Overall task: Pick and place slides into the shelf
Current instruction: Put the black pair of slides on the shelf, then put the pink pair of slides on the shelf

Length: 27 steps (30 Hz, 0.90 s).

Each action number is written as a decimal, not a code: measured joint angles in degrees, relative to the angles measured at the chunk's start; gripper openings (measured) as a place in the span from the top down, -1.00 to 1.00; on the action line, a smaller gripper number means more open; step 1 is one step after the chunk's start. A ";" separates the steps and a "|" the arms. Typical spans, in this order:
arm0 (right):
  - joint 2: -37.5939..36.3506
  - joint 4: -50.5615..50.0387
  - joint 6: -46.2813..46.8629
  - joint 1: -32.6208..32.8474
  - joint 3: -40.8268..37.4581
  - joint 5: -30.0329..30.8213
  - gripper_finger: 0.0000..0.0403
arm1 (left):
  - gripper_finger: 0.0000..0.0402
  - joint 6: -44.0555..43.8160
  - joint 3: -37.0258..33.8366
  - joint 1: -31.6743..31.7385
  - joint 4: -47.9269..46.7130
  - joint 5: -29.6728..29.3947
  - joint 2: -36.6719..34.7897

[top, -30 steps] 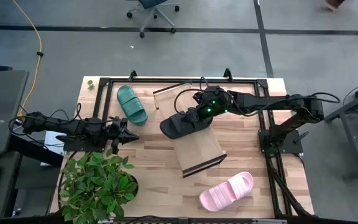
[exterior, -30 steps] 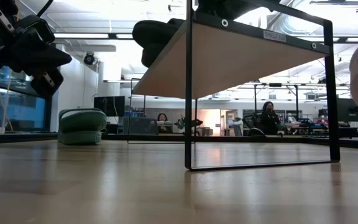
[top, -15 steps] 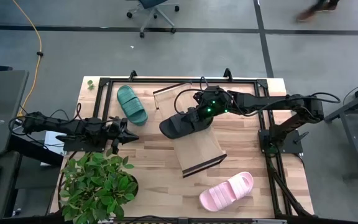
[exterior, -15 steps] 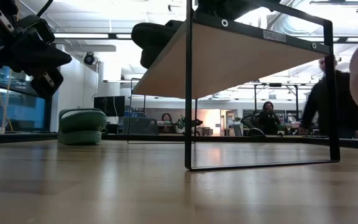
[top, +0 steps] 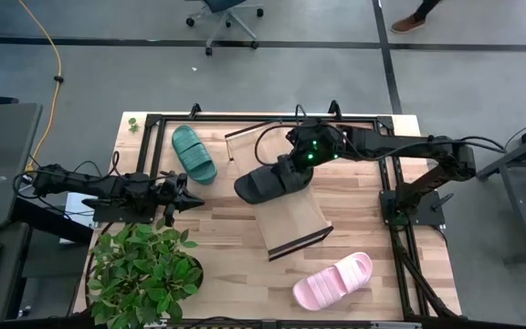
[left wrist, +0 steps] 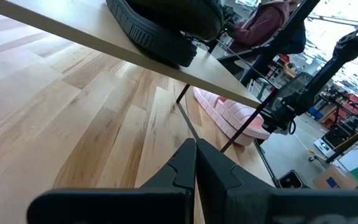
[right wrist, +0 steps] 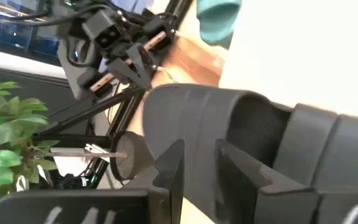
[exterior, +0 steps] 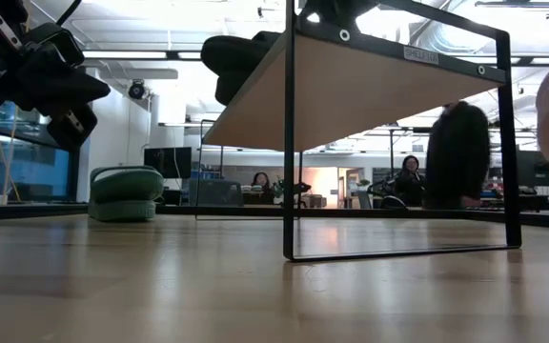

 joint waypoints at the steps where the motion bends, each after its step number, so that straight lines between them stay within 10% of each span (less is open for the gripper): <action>1: -0.02 -1.15 -0.35 -0.22 0.62 0.31 0.61 | 1.00 0.06 0.01 -0.01 0.00 0.00 0.00; 27: 0.00 -37.12 -10.98 -2.95 18.54 15.09 0.61 | 1.00 0.22 0.01 0.01 0.00 0.00 0.00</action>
